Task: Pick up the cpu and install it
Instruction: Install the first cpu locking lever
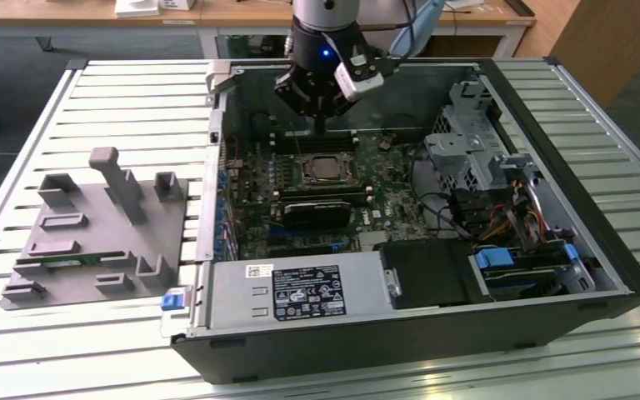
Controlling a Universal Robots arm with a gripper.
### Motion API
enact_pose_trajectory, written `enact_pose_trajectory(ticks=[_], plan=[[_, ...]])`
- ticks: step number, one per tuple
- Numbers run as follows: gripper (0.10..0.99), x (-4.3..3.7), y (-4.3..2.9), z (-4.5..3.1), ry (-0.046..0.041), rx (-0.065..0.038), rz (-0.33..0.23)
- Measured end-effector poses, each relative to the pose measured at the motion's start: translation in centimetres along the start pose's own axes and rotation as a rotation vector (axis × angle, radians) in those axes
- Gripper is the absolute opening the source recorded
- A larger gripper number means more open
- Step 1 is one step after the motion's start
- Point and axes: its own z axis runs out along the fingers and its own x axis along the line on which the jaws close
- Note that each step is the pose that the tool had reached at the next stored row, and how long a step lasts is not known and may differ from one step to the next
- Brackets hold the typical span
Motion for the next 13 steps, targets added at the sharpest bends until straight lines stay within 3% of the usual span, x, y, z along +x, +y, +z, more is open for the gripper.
enact_pose_trajectory(ticks=[5,13], plan=[[0.106,0.43,-0.40,0.31,0.0002,0.000,0.000],[0.106,2.06,-0.56,0.66,0.0003,0.000,-0.002]])
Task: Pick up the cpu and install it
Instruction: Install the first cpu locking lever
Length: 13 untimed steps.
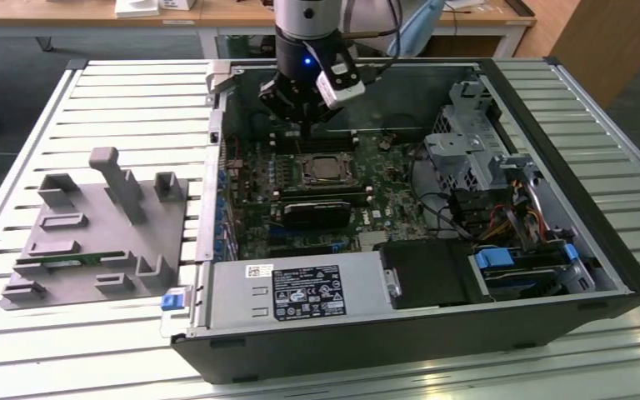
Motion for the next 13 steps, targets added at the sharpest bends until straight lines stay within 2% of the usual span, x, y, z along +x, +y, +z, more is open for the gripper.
enact_pose_trajectory(ticks=[13], plan=[[0.106,1.82,-0.13,0.33,0.0002,0.000,-0.009]])
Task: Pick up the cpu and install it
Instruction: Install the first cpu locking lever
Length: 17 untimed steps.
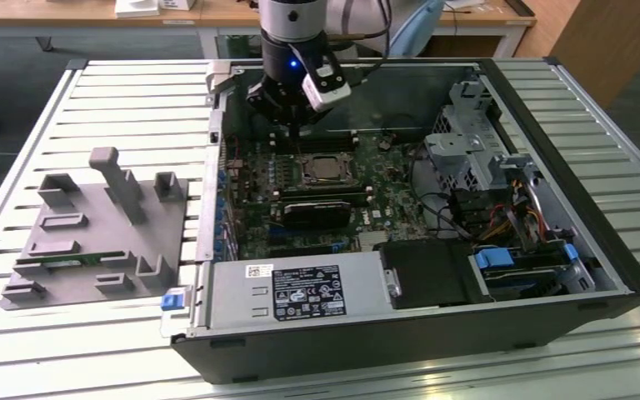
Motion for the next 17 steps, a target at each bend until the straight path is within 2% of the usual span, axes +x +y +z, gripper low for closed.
enact_pose_trajectory(ticks=[3,8,13,17], plan=[[0.106,0.37,-0.03,0.14,0.0000,0.000,-0.002],[0.106,0.55,0.22,0.44,0.0000,0.000,-0.003],[0.106,0.85,0.72,0.58,0.0000,0.000,-0.003],[0.106,1.04,1.40,0.60,0.0001,0.000,-0.003]])
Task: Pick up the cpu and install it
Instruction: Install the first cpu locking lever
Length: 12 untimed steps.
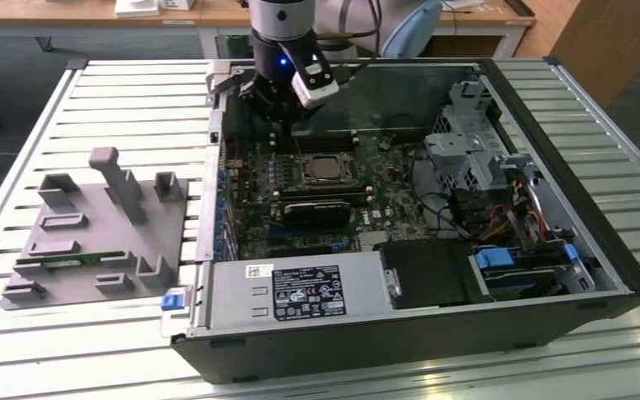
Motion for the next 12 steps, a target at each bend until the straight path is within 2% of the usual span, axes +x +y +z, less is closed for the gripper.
enact_pose_trajectory(ticks=[12], plan=[[0.106,0.15,1.78,0.08,0.0001,0.000,-0.005]])
